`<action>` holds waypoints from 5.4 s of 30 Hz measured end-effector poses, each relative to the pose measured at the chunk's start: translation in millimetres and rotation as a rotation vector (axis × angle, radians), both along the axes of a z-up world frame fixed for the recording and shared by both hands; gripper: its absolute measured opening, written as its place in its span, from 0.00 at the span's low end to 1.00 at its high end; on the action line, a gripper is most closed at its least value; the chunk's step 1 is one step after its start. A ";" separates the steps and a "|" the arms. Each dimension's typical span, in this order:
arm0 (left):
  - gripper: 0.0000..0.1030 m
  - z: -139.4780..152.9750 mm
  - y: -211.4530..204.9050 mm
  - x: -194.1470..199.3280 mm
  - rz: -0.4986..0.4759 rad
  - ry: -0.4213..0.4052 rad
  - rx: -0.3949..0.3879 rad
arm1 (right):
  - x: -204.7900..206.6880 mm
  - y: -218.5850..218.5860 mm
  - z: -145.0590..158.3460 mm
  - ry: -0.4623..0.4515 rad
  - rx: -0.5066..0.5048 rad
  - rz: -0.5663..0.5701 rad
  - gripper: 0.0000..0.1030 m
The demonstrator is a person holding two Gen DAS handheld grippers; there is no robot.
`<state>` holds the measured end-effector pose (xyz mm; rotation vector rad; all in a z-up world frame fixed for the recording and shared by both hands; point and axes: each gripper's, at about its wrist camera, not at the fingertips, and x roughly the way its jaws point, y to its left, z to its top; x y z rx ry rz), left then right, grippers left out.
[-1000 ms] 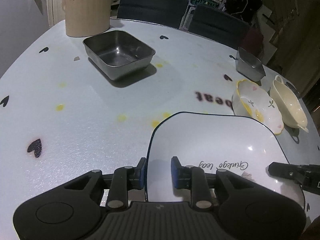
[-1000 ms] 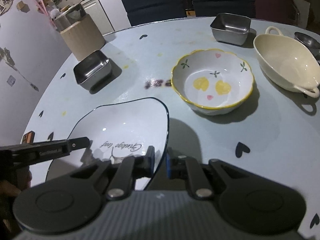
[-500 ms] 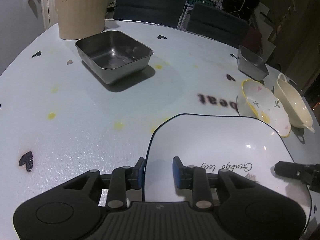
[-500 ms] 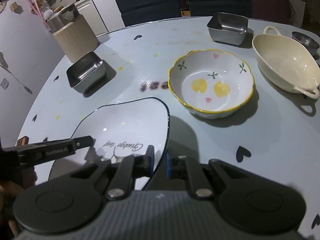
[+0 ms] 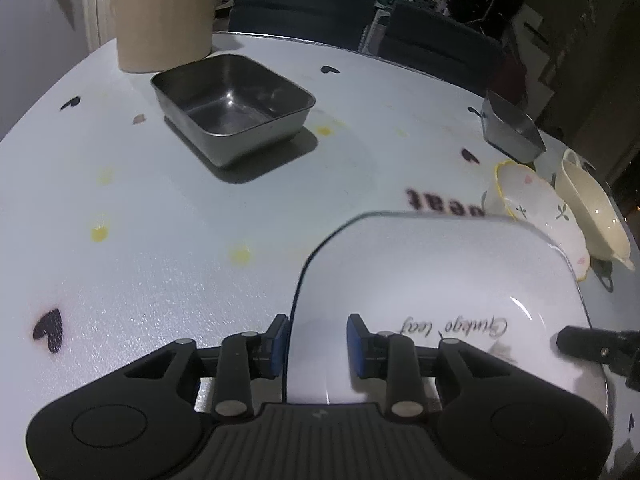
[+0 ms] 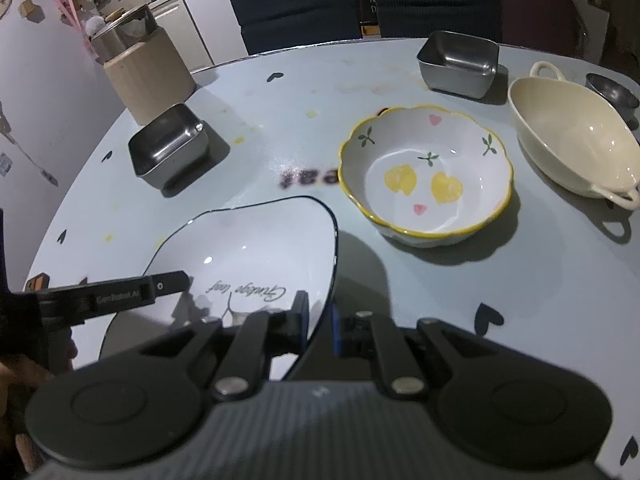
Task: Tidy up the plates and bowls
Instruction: 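Lift and carry the white plate across the table with both grippers, then lower the white plate onto the table and open both grippers, then grasp the cream two-handled bowl rim with the right gripper and lift, then close the left gripper on the cream bowl rim while the right gripper holds it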
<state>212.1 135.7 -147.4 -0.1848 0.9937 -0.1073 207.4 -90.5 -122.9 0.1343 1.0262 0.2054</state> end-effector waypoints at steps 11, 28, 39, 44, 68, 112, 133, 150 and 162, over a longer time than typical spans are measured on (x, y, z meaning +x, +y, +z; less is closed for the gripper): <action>0.33 1.6 5.3 -4.5 0.014 0.077 -0.003 | 3.1 -2.6 -6.3 0.030 -0.022 0.011 0.09; 0.18 9.9 -2.9 -13.9 -0.032 0.077 0.043 | 10.2 -10.7 -17.3 0.092 -0.026 -0.031 0.13; 0.17 10.3 -5.4 -15.8 -0.039 0.082 0.053 | 10.4 -6.0 -20.9 0.075 -0.047 0.014 0.11; 0.17 10.2 -5.4 -14.6 -0.044 0.083 0.054 | 17.6 -6.4 -21.7 0.057 -0.049 0.004 0.10; 1.00 35.0 -9.9 -44.4 -0.038 0.019 0.129 | -8.8 -19.9 -8.9 -0.023 -0.045 0.029 0.97; 1.00 88.7 -223.3 38.7 -0.274 -0.127 -0.077 | 25.6 -264.5 28.0 -0.074 0.127 -0.565 0.82; 1.00 73.0 -240.6 71.8 -0.232 -0.087 -0.158 | 50.3 -257.0 -9.8 0.097 -0.011 -0.494 0.12; 0.97 69.2 -262.8 84.2 -0.242 -0.096 -0.350 | -2.8 -340.3 35.1 -0.131 0.065 -0.712 0.20; 0.81 38.3 -297.9 110.5 -0.277 -0.033 -0.227 | 3.5 -315.6 0.3 0.091 0.077 -0.588 0.48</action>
